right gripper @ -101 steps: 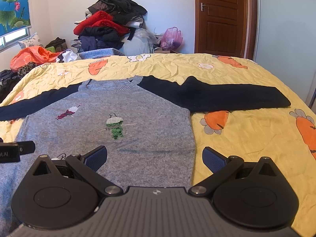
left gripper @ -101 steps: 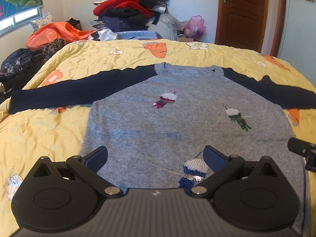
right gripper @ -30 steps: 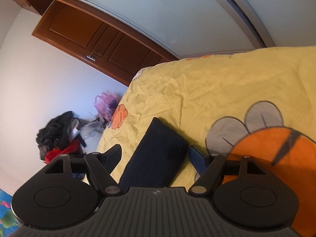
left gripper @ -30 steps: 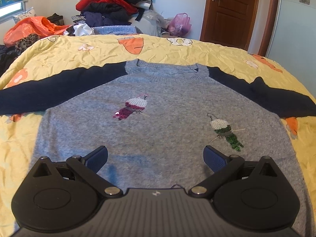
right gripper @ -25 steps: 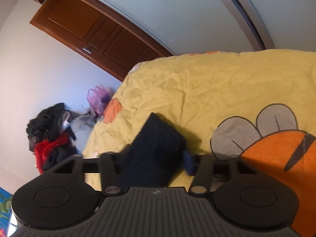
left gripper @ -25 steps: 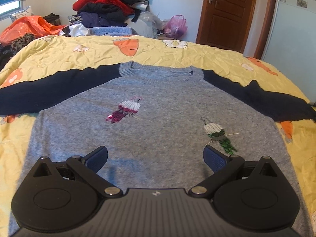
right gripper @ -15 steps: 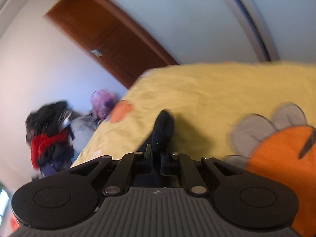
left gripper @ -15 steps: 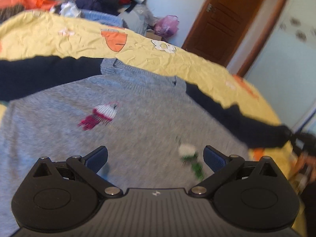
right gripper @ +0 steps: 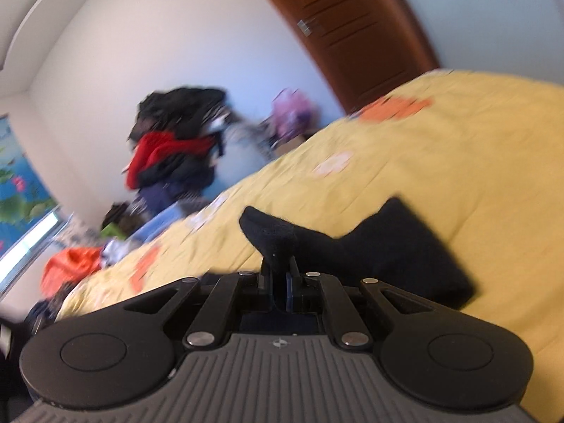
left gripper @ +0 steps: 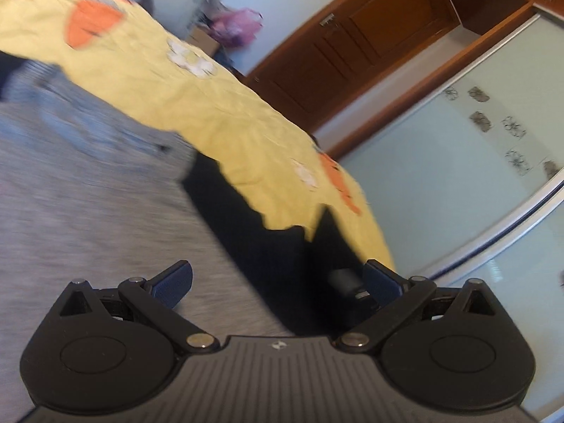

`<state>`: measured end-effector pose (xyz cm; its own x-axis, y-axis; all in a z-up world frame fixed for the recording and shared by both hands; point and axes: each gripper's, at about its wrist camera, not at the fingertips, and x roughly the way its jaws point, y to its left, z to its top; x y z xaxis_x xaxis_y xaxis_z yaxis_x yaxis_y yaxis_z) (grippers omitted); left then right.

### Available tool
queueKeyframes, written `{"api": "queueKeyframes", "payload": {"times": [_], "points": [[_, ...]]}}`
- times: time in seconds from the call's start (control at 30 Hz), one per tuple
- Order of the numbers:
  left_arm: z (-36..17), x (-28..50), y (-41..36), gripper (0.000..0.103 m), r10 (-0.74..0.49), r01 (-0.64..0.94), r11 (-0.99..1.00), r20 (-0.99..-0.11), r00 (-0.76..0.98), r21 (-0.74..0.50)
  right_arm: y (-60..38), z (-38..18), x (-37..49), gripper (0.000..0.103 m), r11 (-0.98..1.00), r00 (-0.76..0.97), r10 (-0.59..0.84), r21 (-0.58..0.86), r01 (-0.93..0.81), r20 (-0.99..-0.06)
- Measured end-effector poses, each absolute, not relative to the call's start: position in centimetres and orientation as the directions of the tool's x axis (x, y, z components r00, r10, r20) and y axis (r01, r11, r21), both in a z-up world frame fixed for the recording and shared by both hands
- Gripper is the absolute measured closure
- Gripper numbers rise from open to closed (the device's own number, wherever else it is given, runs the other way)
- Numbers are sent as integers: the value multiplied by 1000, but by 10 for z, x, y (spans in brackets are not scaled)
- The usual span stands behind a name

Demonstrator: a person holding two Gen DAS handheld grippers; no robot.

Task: Fold small clothes
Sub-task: 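Grasp the other navy sleeve with the left tool while the right tool carries its sleeve over the body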

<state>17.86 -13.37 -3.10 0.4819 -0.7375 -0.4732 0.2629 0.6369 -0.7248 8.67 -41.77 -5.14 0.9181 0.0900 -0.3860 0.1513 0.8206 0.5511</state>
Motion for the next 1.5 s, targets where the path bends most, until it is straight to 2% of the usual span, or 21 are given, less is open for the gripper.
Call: {"api": "queueKeyframes", "payload": {"times": [0.17, 0.3, 0.33, 0.43, 0.5, 0.57, 0.6, 0.67, 0.77, 1.13, 1.5], "points": [[-40, 202, -177, 0, -778, 236, 596, -479, 407, -767, -394, -57, 82, 87, 818, 901, 138, 560, 130, -410], [-41, 211, -205, 1, -759, 278, 640, -533, 373, -717, -379, -53, 81, 87, 852, 892, 150, 513, 101, -425], [-43, 213, -208, 7, -745, 274, 658, -552, 375, -702, -376, -52, 79, 87, 860, 892, 152, 502, 93, -425], [-52, 219, -215, 41, -727, 260, 683, -601, 331, -683, -372, -50, 76, 87, 871, 894, 150, 483, 82, -422], [-57, 218, -216, 43, -715, 254, 696, -619, 325, -672, -372, -53, 78, 87, 875, 890, 148, 476, 85, -431], [-56, 214, -218, 60, -702, 260, 711, -631, 331, -654, -367, -56, 79, 86, 883, 883, 146, 461, 87, -446], [-57, 214, -218, 65, -692, 255, 720, -642, 330, -645, -365, -57, 79, 85, 887, 878, 147, 453, 87, -456], [-58, 216, -218, 82, -667, 244, 744, -666, 334, -622, -361, -60, 80, 80, 890, 868, 156, 449, 83, -471], [-61, 219, -217, 92, -644, 242, 765, -691, 330, -597, -359, -61, 77, 70, 891, 864, 172, 448, 68, -473], [-32, 214, -185, 94, -566, 344, 823, -697, 440, -451, -380, -46, 50, 65, 857, 891, 165, 509, 83, -423], [-13, 228, -61, 94, -430, 229, 902, -709, 559, -367, -385, -34, 73, 64, 850, 890, 161, 518, 95, -427]]}}
